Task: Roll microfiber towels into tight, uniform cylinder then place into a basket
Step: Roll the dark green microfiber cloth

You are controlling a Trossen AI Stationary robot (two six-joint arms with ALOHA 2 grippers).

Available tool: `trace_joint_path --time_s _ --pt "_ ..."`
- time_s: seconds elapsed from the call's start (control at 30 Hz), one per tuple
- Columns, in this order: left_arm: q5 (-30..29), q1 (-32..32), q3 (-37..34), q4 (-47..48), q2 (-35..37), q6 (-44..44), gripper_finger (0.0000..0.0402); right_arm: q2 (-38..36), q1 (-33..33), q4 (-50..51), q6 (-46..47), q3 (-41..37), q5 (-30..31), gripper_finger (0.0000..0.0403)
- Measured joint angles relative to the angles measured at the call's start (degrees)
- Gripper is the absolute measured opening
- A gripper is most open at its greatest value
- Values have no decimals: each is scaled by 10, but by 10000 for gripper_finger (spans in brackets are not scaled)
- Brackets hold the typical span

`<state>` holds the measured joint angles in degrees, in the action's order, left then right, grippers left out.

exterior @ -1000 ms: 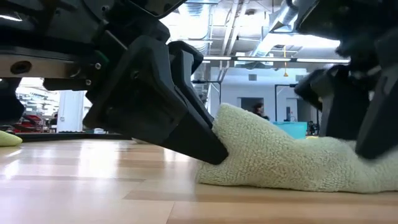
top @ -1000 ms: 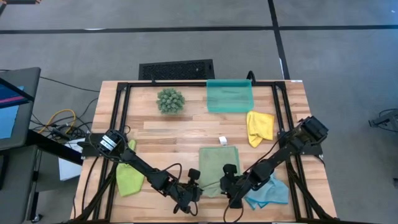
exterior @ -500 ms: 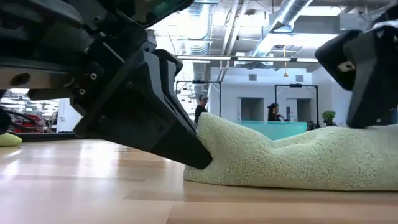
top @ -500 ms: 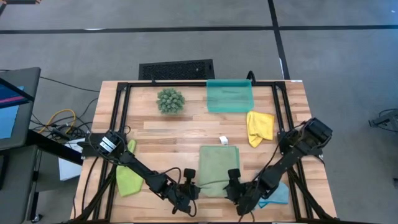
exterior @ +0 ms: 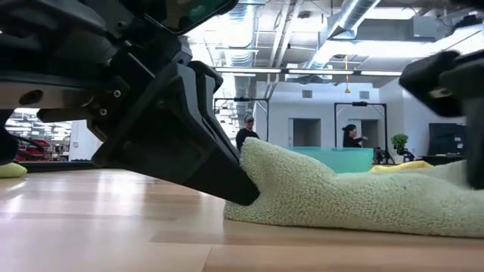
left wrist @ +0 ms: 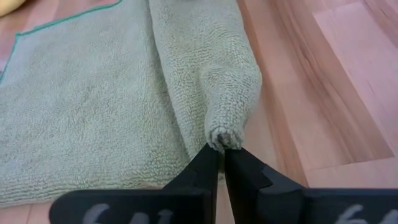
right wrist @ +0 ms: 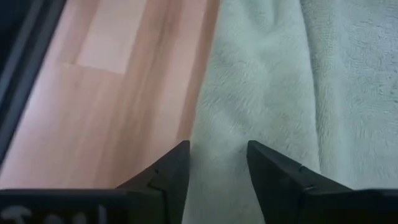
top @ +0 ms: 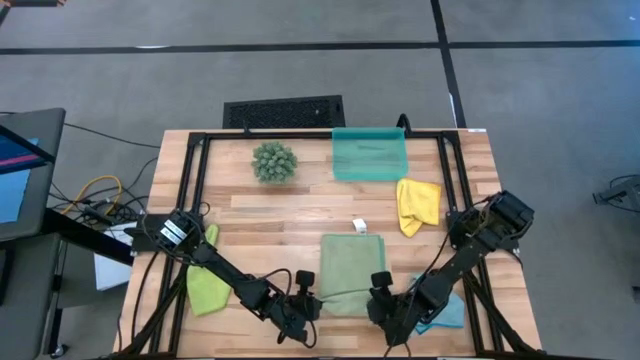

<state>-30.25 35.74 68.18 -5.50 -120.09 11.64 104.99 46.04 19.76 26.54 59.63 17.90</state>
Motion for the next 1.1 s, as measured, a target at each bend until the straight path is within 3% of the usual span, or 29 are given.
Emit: trace_joint_path --time_s 0.43,0.8,1.1 --pt "18 7 0 0 0 -33 15 -1 -27 168 140 57 0 141" --pt "19 8 0 5 0 -40 113 -16 -57 176 126 69 -3 138" --pt "25 17 0 33 33 -37 146 -16 -50 146 120 54 -103 83"
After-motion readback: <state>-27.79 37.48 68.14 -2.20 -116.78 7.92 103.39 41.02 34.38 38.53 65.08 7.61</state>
